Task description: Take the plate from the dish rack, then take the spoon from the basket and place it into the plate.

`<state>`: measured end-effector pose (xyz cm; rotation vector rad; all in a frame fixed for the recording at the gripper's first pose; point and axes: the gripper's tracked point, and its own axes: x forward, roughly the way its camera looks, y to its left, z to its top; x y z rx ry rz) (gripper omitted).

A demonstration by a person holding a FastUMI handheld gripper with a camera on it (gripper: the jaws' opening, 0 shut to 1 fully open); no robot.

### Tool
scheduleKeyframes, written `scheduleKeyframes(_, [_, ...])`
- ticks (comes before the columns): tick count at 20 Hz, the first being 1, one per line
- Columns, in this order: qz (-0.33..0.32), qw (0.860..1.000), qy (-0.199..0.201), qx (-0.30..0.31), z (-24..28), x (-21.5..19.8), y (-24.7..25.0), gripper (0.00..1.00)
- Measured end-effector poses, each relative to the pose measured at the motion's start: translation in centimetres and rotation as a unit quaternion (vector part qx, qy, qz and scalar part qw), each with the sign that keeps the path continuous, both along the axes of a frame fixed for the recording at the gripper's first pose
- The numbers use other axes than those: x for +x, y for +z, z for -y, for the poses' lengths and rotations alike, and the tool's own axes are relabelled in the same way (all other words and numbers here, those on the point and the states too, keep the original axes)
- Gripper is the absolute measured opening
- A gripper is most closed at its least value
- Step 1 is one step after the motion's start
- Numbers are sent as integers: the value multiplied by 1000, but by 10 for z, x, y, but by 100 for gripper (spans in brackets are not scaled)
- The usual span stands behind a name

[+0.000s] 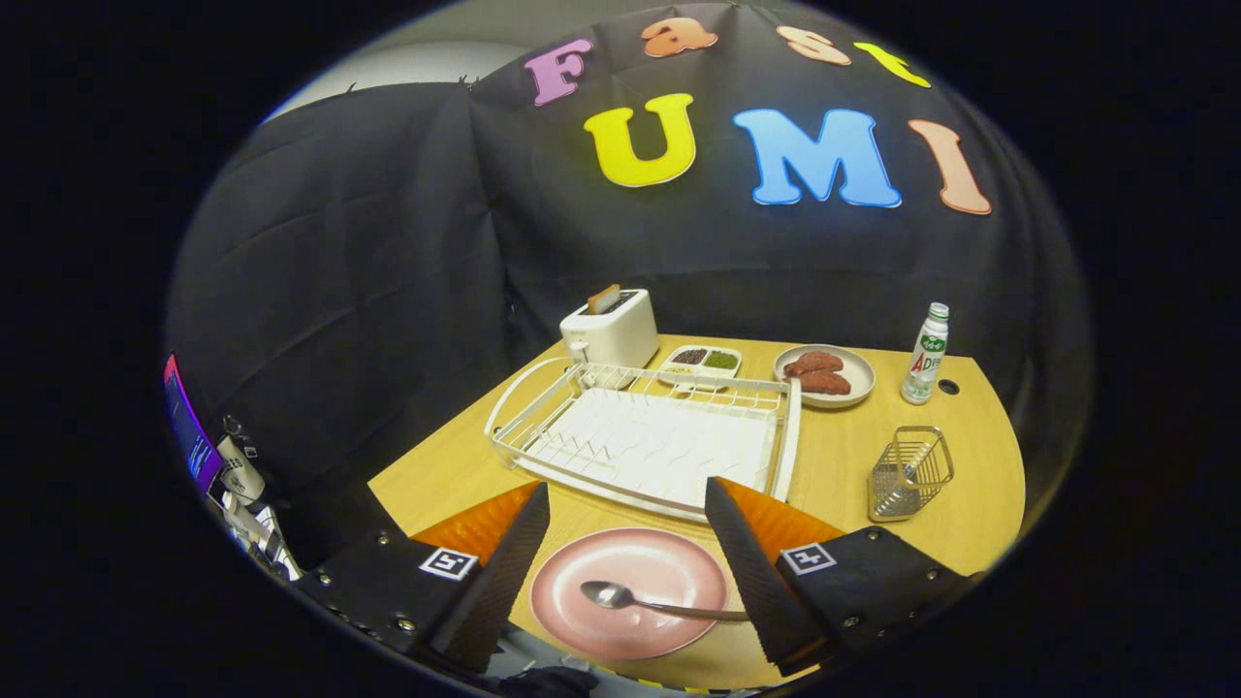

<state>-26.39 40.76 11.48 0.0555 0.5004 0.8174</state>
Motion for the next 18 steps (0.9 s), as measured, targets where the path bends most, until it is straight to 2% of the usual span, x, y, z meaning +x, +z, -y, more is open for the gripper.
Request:
scheduleKeyframes(4, [52,996,-67,28,45,46,38,98])
scheduleKeyframes(9, [123,979,-155,47,121,104,62,98])
scheduleKeyframes(12, [144,966,-208,44,171,137,56,98])
scheduleKeyframes(18, [218,936,-273,48,261,186,35,98])
